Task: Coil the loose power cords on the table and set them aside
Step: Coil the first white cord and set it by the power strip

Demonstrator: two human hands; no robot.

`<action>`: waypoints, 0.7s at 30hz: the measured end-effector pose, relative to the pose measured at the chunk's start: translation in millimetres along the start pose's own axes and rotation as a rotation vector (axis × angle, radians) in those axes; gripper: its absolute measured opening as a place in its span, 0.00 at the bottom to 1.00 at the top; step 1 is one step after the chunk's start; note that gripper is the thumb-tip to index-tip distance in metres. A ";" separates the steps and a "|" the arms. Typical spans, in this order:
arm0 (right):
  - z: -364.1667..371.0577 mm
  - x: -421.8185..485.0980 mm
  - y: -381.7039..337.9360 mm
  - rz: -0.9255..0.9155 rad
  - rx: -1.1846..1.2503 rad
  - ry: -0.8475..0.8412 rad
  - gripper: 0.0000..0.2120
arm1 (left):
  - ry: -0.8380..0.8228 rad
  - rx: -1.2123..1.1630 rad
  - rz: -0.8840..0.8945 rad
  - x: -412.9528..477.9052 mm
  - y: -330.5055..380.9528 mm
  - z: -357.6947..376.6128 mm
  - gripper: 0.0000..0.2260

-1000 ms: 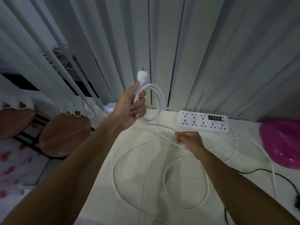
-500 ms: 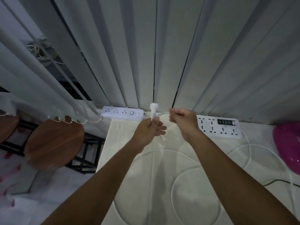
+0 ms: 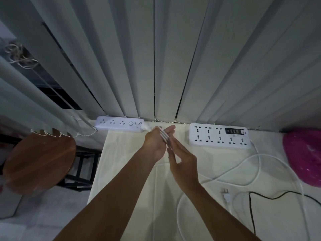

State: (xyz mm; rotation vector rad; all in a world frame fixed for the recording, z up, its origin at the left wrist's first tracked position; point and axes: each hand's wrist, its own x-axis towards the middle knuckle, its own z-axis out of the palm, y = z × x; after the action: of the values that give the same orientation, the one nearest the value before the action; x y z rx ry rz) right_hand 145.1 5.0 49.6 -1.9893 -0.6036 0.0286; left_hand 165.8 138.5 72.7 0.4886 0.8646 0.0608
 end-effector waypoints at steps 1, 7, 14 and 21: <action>2.1 -1.9 1.8 0.011 -0.039 0.005 0.21 | 0.006 -0.021 -0.020 2.2 -1.0 -1.6 0.18; 0.6 23.7 18.5 0.026 -0.277 -0.074 0.13 | -0.047 0.040 -0.123 -3.5 2.5 -5.1 0.23; -23.5 83.2 45.8 0.103 -0.318 -0.358 0.12 | 0.210 1.467 0.393 -19.2 28.9 -41.7 0.21; -16.1 139.1 70.1 0.219 -0.251 -0.524 0.07 | -0.116 1.899 0.843 50.0 27.3 -65.6 0.23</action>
State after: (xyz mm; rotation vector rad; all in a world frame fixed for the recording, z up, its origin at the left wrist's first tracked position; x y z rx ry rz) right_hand 299.2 25.4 31.0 -2.2981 -0.7425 0.6523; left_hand 153.8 200.5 13.0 2.5786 0.2929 -0.0431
